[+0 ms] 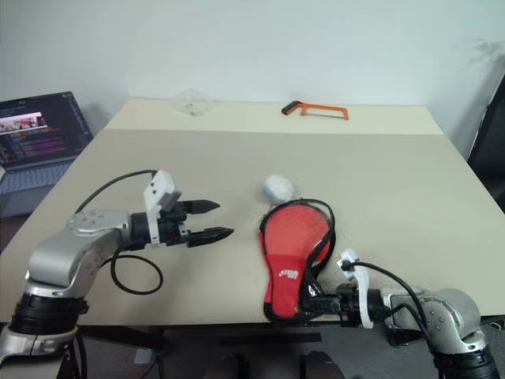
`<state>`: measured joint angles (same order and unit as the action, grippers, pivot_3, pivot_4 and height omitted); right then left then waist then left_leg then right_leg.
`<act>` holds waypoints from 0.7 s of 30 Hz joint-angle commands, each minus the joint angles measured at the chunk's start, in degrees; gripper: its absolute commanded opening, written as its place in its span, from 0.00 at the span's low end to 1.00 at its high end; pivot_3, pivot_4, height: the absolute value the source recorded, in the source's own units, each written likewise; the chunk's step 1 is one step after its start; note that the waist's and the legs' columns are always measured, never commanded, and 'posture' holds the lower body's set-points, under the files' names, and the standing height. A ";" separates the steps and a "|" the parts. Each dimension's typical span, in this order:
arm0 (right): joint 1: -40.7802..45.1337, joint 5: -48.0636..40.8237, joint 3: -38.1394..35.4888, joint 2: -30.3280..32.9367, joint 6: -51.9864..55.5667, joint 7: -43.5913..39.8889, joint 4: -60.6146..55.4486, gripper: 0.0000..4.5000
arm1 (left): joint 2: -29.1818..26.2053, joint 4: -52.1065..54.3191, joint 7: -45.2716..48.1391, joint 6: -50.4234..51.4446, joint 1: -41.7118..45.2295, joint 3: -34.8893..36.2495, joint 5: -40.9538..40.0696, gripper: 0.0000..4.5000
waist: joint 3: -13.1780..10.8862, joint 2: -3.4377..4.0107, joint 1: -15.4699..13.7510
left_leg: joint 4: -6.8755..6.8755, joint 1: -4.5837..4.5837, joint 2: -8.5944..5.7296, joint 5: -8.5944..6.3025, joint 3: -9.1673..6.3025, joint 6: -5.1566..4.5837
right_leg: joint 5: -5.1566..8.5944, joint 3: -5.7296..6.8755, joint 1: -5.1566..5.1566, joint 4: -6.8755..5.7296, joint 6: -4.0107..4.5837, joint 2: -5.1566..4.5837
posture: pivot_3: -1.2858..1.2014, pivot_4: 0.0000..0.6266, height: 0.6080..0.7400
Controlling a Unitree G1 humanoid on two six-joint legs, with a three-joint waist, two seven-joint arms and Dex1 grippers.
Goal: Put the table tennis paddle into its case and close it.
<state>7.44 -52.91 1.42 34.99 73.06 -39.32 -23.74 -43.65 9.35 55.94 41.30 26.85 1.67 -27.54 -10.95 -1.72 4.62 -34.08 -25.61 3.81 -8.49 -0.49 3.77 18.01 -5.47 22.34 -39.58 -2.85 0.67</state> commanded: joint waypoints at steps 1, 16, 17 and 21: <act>0.18 1.94 3.65 0.54 -2.58 -1.96 -0.24 0.00 | -0.77 0.46 0.62 -1.20 1.43 0.16 0.21 1.00 | 0.00 -0.01 0.00 | 0.00 0.00 0.00 0.00 -0.02 0.00 | 0.00 0.01 0.00 0.00 0.00 0.00 | 0.52 0.24 1.00; 6.07 9.07 2.12 3.36 -9.93 -2.95 6.00 0.43 | 0.26 0.36 -0.07 -2.22 1.48 -0.39 1.13 1.00 | 0.12 -0.33 0.06 | -0.69 0.19 -0.07 0.09 0.03 -0.11 | -0.45 -0.31 -0.23 0.08 0.00 -0.04 | 0.52 0.24 1.00; 5.56 9.80 2.76 4.14 -10.58 -3.59 5.46 0.50 | 0.36 0.21 0.00 -2.41 1.56 -0.55 1.23 1.00 | 0.13 -0.33 0.02 | -0.69 0.18 -0.07 0.09 0.04 -0.12 | -0.46 -0.31 -0.23 0.08 -0.01 -0.05 | 0.52 0.24 1.00; 4.15 12.12 2.31 7.65 -13.22 -5.06 2.97 0.81 | 1.02 -0.67 0.53 -3.27 2.28 -1.27 1.19 1.00 | 0.13 -0.32 -0.19 | -0.69 0.14 -0.06 0.11 0.03 -0.15 | -0.44 -0.29 -0.26 0.15 -0.01 -0.04 | 0.52 0.24 1.00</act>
<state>11.98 -43.14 4.87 40.38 61.60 -44.26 -19.67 -42.69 8.49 55.87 39.37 27.89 0.17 -26.33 -10.82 -2.05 4.43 -34.78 -25.53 3.74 -8.37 -0.45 3.61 17.54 -5.76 22.10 -39.41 -2.93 0.63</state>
